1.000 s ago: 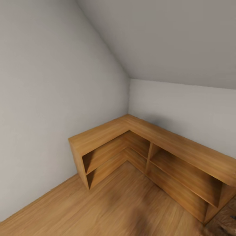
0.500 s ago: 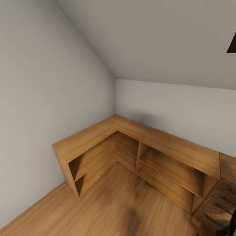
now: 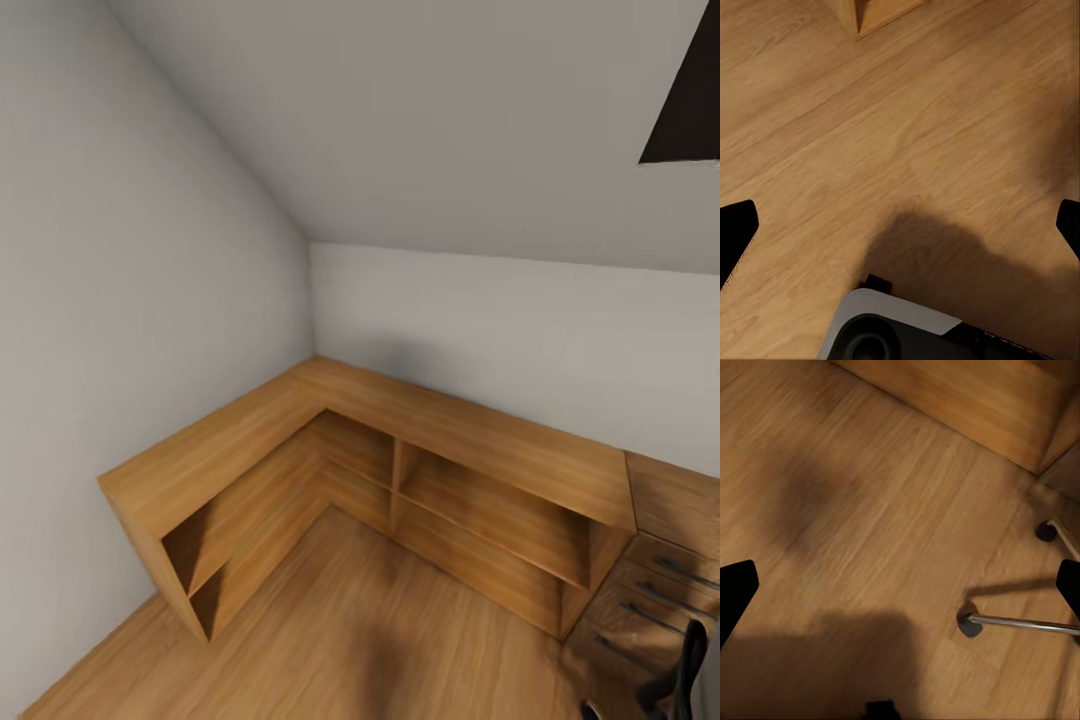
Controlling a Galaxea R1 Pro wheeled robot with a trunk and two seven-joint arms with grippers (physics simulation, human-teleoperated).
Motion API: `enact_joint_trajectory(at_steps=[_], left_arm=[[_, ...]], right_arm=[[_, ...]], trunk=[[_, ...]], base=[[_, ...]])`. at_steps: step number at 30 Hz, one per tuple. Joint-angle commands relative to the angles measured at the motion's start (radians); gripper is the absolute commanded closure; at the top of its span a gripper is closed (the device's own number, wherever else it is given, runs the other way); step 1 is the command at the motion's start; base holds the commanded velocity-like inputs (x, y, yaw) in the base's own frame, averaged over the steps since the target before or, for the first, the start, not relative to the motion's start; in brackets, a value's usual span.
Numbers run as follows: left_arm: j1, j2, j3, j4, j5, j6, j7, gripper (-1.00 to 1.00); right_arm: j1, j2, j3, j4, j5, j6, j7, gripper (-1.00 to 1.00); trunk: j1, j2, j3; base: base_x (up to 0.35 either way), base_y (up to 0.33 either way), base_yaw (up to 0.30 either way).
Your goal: In the bedroom, organize the workspace by keeping the computer under the desk, ensuring the monitor is on the desk, placing the keyboard on the desk next to the monitor, placing the mouse on the desk next to the keyboard, moving the folder from the swivel chair onto the desk next to the mouse, stacking the notebook on top of the folder with the pen on top of the notebook, and positioning the swivel chair next to the desk.
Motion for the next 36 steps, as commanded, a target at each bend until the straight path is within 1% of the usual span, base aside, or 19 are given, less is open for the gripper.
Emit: enact_joint_trajectory(at_steps=[1, 8, 11, 36], left_arm=[[-0.001, 0.0, -0.001, 0.0, 0.0, -0.003, 0.002, -1.0], [-0.001, 0.0, -0.001, 0.0, 0.0, -0.003, 0.002, -1.0], [-0.001, 0.0, -0.001, 0.0, 0.0, -0.002, 0.002, -1.0], [0.0, 0.0, -0.001, 0.0, 0.0, -0.003, 0.002, -1.0]], right_arm=[[-0.001, 0.0, 0.003, 0.002, 0.006, -0.002, -0.009, -1.0], [-0.001, 0.0, 0.003, 0.002, 0.006, -0.002, -0.009, -1.0], [-0.001, 0.0, 0.003, 0.002, 0.006, -0.002, -0.009, -1.0], [-0.001, 0.0, 0.003, 0.002, 0.006, -0.002, -0.009, -1.0]], trunk=[[0.001, -0.002, -0.002], [0.001, -0.002, -0.002], [0.001, -0.002, -0.002], [0.001, -0.002, 0.007]], base=[[0.269, 0.208, -0.273], [0.264, 0.207, -0.273], [0.141, 0.1, -0.273], [0.011, 0.008, -0.273]])
